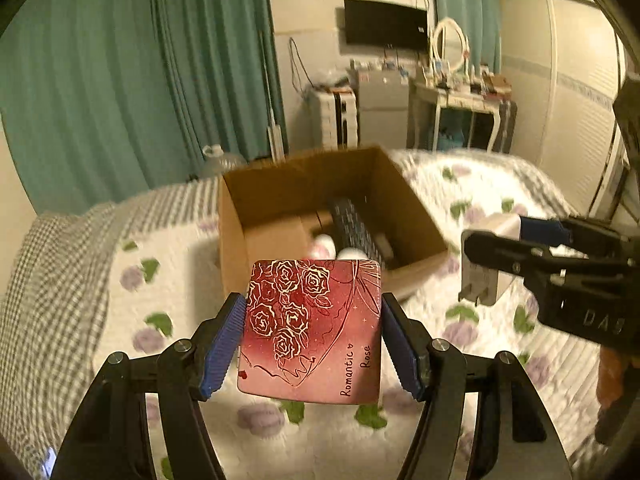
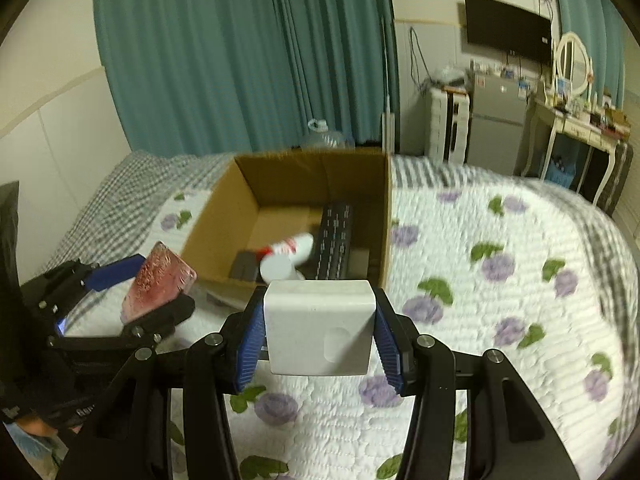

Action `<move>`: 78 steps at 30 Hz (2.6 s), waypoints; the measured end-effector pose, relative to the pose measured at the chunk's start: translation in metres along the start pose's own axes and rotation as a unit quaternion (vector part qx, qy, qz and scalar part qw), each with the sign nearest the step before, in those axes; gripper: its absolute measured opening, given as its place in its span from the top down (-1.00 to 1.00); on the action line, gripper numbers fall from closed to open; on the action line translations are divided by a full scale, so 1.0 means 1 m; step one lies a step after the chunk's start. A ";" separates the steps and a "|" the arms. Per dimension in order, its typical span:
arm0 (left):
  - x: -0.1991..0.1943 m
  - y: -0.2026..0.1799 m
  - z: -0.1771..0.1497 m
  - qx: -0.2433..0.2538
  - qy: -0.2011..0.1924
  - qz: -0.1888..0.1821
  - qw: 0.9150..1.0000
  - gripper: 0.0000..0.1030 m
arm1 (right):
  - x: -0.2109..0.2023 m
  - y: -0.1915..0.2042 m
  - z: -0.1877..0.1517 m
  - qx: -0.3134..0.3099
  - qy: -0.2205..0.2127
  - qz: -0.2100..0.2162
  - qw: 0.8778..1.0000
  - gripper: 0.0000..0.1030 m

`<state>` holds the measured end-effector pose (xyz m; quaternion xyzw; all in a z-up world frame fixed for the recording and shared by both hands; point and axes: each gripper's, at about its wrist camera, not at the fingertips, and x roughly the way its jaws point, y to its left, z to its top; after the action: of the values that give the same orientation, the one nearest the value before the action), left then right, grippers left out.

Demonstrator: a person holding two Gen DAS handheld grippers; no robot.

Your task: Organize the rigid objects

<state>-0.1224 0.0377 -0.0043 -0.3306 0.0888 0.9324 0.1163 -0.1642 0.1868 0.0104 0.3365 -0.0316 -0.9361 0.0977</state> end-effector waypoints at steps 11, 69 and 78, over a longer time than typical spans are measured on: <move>0.030 0.019 0.069 -0.022 -0.034 0.018 0.999 -0.32 | 0.017 -0.012 0.062 -0.026 -0.051 0.015 0.998 0.03; 0.056 0.079 0.076 -0.062 -0.056 0.099 0.992 -0.41 | 0.141 0.013 0.111 -0.025 0.022 0.000 0.999 -0.52; -0.061 0.060 0.094 -0.053 -0.122 0.121 0.984 -0.46 | 0.007 0.017 0.115 -0.037 -0.065 -0.051 0.996 -0.87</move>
<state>-0.1489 -0.0064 0.1123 -0.2069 0.0636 0.9763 -0.0049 -0.2400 0.1679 0.0964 0.2722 0.0140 -0.9603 0.0596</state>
